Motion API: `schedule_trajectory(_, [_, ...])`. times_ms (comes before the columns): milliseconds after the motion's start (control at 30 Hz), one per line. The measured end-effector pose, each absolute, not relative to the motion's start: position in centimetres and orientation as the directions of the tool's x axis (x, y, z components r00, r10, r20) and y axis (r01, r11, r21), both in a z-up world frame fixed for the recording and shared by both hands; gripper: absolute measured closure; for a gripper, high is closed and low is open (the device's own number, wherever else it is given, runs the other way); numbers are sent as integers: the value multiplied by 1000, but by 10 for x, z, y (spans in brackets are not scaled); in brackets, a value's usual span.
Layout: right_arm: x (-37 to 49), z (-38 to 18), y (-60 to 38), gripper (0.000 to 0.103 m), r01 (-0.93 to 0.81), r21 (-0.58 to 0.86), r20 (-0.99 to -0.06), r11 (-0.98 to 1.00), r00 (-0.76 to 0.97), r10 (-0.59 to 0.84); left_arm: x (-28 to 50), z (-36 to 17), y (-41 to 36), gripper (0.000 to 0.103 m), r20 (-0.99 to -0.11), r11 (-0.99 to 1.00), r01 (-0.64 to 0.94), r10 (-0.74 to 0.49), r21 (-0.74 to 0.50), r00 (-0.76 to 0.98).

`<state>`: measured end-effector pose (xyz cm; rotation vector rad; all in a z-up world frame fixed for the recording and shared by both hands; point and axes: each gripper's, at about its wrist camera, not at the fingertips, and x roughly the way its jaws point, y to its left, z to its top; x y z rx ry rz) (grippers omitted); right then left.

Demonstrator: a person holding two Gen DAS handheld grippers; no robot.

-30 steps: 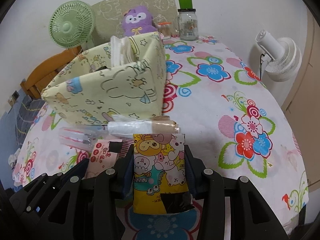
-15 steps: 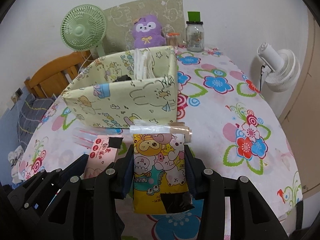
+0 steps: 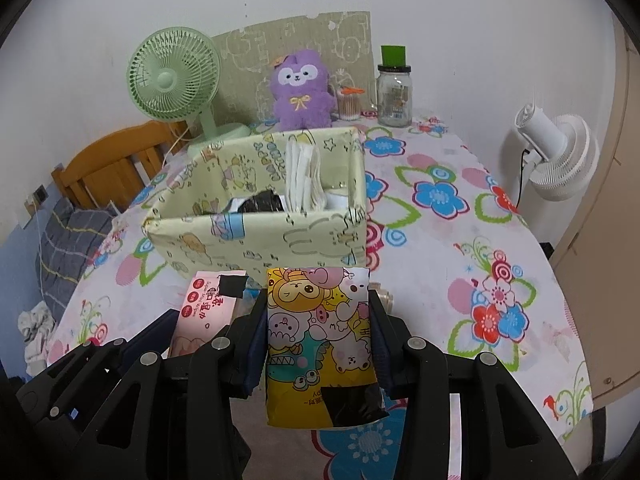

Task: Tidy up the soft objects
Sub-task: 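Lift both packs and carry them over the fabric box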

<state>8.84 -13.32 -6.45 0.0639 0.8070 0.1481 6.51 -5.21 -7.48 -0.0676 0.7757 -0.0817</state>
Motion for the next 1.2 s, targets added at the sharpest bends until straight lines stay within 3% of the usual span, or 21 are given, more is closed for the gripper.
schedule_trajectory(1200, [111, 7, -124, 55, -112, 109, -641, 988, 752, 156, 87, -7, -43, 65, -619, 994, 80, -107, -70, 778])
